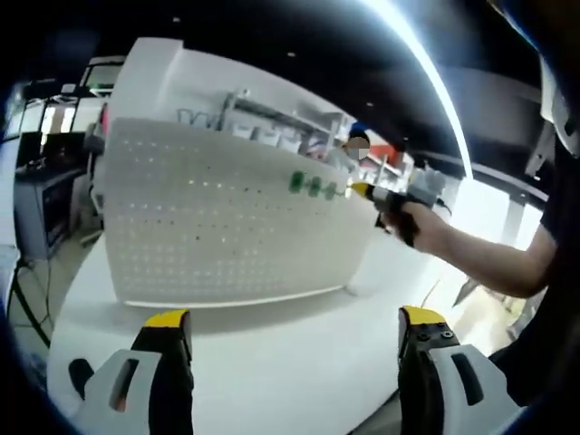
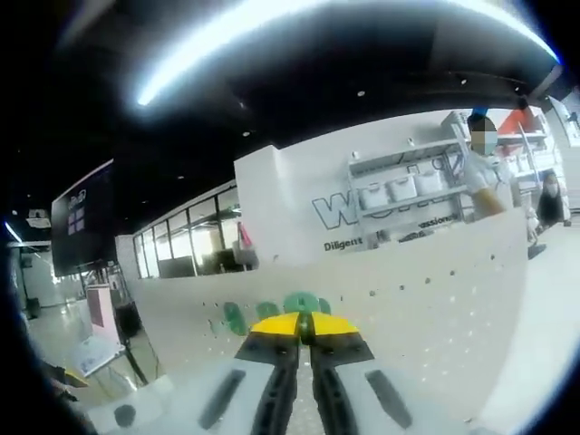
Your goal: Insert the hook assembly into the mounting plate slot until the hook locks in place.
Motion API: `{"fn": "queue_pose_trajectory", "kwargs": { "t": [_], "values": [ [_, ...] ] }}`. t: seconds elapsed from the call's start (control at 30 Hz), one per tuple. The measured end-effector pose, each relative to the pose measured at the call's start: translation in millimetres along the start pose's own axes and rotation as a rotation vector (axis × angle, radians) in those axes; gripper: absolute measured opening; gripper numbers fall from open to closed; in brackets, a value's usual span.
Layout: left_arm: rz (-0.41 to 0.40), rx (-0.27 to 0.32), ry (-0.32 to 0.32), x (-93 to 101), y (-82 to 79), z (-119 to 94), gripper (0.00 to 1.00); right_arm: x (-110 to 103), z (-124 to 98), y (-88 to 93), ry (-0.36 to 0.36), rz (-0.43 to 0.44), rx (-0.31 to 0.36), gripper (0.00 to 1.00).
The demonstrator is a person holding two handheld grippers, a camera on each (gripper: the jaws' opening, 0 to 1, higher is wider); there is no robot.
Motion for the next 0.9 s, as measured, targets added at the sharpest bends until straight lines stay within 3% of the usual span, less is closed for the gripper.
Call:
{"fn": "queue_pose_trajectory", "kwargs": {
  "t": [0.53,0.9],
  "values": [
    [-0.015,-0.012,-0.007,-2.8,5.8,3.6,0.95,39.5,14.2,1.4,0.084,-0.016,0.006,0.00],
    [-0.022,-0.007,-0.022,-8.4,1.4,7.3,0.93,50.7,16.9,4.0,0.120,-0.017,0.020,0.00]
  ]
}}
Point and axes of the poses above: the point that each gripper's makers call its tool centre point, and the gripper's own axes: z roughly forward along the fingers, x roughly to its right, y roughly out of its underside, the point moved 2 cm from there along -z, roughly backward along the fingers, and after that the axes turned 3 degrees about -y, right-handed, at the moved point
